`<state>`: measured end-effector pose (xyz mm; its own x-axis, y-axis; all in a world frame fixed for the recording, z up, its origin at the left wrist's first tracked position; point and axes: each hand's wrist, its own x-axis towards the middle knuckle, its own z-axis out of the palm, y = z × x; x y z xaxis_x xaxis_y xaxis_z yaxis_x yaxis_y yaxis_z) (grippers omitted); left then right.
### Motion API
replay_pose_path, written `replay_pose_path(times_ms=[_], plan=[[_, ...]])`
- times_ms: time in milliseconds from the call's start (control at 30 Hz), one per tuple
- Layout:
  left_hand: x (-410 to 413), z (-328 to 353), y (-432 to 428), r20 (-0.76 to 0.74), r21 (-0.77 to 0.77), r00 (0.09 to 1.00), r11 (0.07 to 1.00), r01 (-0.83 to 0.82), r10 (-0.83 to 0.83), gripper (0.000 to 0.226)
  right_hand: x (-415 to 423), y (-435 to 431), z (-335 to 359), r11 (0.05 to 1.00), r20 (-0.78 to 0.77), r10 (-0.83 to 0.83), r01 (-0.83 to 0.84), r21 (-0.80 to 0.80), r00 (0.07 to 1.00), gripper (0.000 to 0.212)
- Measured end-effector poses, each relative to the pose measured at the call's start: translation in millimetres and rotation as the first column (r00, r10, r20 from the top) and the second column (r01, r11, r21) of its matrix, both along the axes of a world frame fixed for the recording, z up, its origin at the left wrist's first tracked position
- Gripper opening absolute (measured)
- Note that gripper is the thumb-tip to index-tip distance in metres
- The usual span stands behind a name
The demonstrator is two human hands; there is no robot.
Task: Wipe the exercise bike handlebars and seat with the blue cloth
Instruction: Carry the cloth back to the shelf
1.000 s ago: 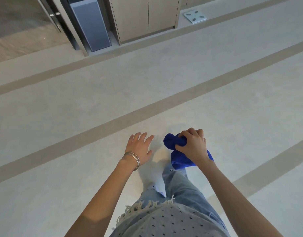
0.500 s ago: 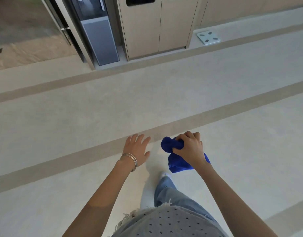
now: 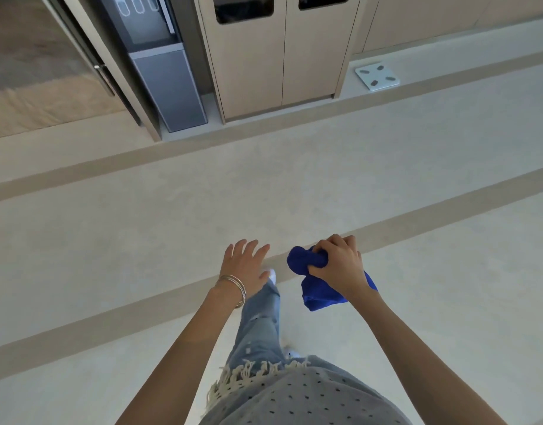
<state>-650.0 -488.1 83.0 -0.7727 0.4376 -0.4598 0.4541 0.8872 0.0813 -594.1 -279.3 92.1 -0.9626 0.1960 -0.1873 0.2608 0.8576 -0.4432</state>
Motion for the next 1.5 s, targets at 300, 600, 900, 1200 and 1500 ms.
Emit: replay_pose_path(times_ms=[300, 600, 900, 1200, 1500], plan=[[-170.5, 11.2, 49.5, -0.048, 0.043, 0.995, 0.995, 0.093, -0.091, 0.061, -153.4, 40.0, 9.5, 0.995, -0.031, -0.091, 0.092, 0.023, 0.995, 0.025], [-298.1, 19.7, 81.1, -0.074, 0.058, 0.987, 0.988, 0.146, -0.142, 0.061, -272.0, 58.9, 15.3, 0.990, -0.052, -0.139, 0.139, -0.014, 0.989, 0.025], [-393.7, 5.9, 158.1, -0.035, 0.054, 0.987, 0.986, 0.158, -0.156, 0.061, -369.0, 127.3, 0.2, 0.991, -0.025, -0.132, 0.132, -0.013, 0.991, 0.027], [-525.1, 21.4, 266.3, -0.081, 0.041, 0.986, 0.988, 0.147, -0.143, 0.061, -505.9, 242.9, 11.4, 0.994, -0.065, -0.110, 0.111, 0.016, 0.992, 0.025], [-601.9, 19.7, 329.0, -0.064, 0.047, 0.989, 0.989, 0.138, -0.135, 0.062, -589.2, 301.3, 15.1, 0.996, -0.064, -0.084, 0.086, 0.022, 0.994, 0.025]])
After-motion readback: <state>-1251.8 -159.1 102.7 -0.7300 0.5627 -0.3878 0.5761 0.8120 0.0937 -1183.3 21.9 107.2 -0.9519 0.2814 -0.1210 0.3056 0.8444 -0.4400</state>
